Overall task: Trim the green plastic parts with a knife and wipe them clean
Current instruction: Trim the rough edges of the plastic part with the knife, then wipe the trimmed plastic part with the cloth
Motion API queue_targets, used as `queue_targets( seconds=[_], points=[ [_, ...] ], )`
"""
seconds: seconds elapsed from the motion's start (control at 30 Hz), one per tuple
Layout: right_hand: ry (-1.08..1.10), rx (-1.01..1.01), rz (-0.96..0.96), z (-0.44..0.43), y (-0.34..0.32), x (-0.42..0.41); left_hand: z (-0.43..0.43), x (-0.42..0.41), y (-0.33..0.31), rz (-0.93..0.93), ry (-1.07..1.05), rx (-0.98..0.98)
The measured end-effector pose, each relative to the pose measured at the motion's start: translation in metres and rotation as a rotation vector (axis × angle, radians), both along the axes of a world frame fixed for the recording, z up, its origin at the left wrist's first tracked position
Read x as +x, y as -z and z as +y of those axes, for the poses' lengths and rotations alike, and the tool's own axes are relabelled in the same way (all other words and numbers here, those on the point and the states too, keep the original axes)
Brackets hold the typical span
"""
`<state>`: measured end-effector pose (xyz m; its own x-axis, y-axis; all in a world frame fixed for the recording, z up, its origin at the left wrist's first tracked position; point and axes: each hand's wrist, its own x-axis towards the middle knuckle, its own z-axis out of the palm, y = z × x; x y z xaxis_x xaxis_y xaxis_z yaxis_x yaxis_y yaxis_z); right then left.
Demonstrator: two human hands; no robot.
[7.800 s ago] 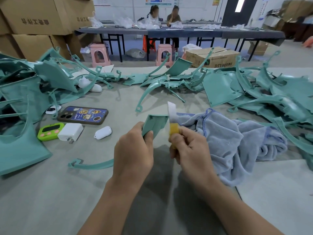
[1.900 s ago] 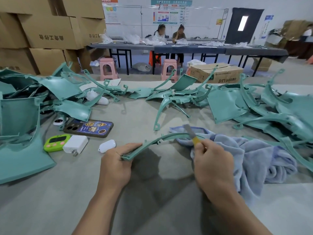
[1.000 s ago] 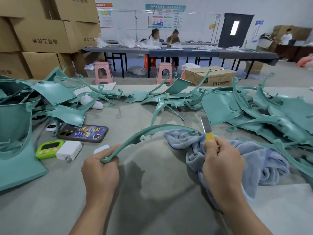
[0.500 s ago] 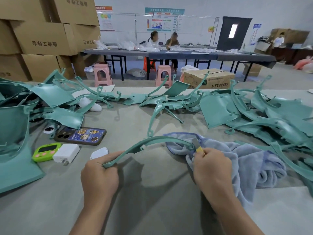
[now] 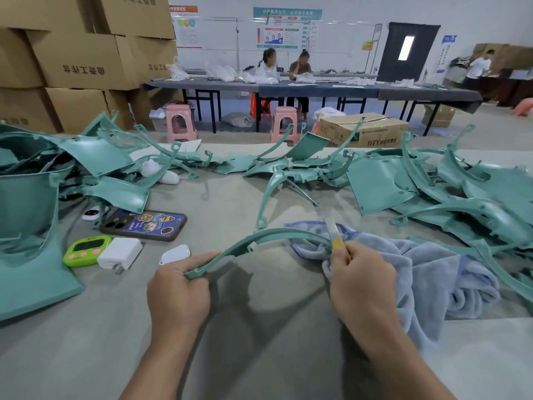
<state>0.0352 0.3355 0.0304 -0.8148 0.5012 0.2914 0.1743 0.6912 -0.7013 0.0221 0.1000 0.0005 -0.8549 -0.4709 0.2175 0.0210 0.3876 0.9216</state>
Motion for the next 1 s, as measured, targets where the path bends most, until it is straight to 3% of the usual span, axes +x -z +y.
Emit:
queue_targets(
  seconds=[0.07, 0.13, 0.27, 0.37, 0.5, 0.6, 0.67, 0.73, 0.87, 0.9, 1.0],
  points=[
    [-0.119, -0.009, 0.104, -0.016, -0.004, 0.003, 0.001, 0.0, -0.001, 0.014, -0.004, 0.013],
    [-0.186, 0.024, 0.051, -0.025, -0.002, 0.002, 0.001, 0.001, -0.002, 0.023, -0.006, 0.016],
    [-0.045, 0.066, -0.203, -0.004, 0.004, -0.003, 0.001, 0.003, -0.003, 0.016, -0.013, -0.022],
    [0.031, 0.008, -0.183, 0.012, 0.002, 0.001, -0.002, 0.002, -0.004, 0.049, -0.066, -0.05],
    [-0.139, -0.012, 0.066, 0.001, -0.007, 0.014, -0.006, -0.001, -0.004, 0.092, -0.198, 0.246],
    [-0.423, -0.063, -0.094, -0.017, -0.004, 0.021, -0.005, -0.002, -0.002, 0.154, -0.182, 0.425],
    [-0.517, 0.059, -0.261, -0.024, -0.001, 0.023, -0.003, -0.002, -0.003, 0.211, -0.163, 0.459],
    [-0.466, 0.169, -0.228, -0.021, 0.0, 0.022, -0.003, -0.001, -0.004, 0.251, -0.159, 0.526],
    [-0.108, 0.286, 0.221, 0.01, -0.008, 0.011, 0.003, 0.0, -0.006, 0.231, -0.113, 0.546],
    [-0.042, 0.345, 0.205, 0.02, -0.008, 0.005, 0.007, 0.001, -0.006, 0.239, -0.093, 0.508],
    [-0.102, 0.474, -0.159, 0.043, 0.003, -0.01, 0.019, 0.008, -0.01, 0.252, -0.004, 0.37]
  ],
)
